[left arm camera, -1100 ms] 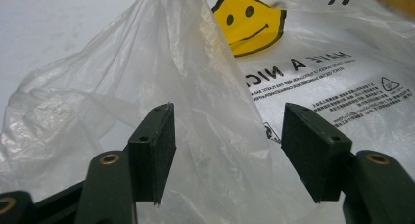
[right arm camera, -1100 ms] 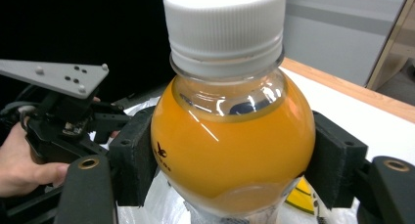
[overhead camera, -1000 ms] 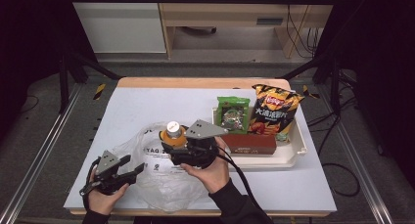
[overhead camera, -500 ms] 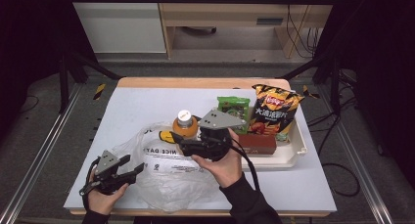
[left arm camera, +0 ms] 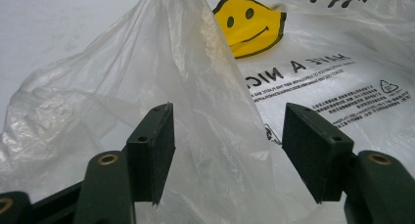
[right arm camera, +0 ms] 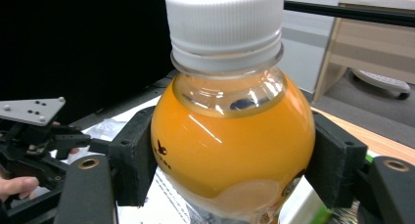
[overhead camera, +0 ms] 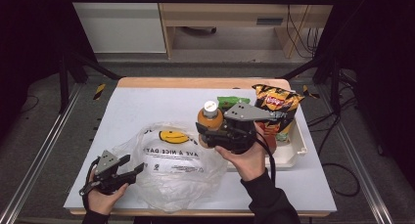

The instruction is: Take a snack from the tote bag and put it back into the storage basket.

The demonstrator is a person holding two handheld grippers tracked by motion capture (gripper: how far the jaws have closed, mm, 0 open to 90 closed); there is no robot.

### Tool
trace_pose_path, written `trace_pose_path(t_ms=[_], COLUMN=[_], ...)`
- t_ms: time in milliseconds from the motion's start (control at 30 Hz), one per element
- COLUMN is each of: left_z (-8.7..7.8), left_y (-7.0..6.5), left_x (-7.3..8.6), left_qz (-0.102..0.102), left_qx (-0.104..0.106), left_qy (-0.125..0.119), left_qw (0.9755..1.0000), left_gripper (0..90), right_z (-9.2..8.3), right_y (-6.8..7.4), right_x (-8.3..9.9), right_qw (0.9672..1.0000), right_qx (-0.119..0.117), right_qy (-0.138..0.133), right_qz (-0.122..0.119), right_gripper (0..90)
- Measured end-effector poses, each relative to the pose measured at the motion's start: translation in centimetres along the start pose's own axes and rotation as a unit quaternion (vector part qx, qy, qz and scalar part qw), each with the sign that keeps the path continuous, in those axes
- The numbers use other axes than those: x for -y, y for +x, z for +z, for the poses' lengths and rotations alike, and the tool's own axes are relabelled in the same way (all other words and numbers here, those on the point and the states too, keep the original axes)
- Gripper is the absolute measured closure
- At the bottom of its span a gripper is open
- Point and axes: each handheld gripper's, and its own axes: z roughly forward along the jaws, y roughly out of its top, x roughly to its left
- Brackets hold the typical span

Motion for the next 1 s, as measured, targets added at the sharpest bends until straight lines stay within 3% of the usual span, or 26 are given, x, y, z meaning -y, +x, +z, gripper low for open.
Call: trace_pose_path(t_ms=[533,1000], left_z=[-0.1,-1.0], left_y=[0.1,-0.1], left_x=[-0.2,-1.4], left_qz=[-0.002,0.0], left_qx=[0.003,0.009], left_qy=[-0.003,-0.019], left_qw=[1.0,0.9998], left_gripper=[35.5,31.8], right_z=[-2.8,-5.8], right_y=[-3.6,-6.8], right_x=[1.0,3.7], right_qw=[0.9991,0.997], right_qx=[0.041,0.074], right_qy=[0.001,-0.003], right_qz=[0.008,0.024], right_gripper=[30.3,30.3])
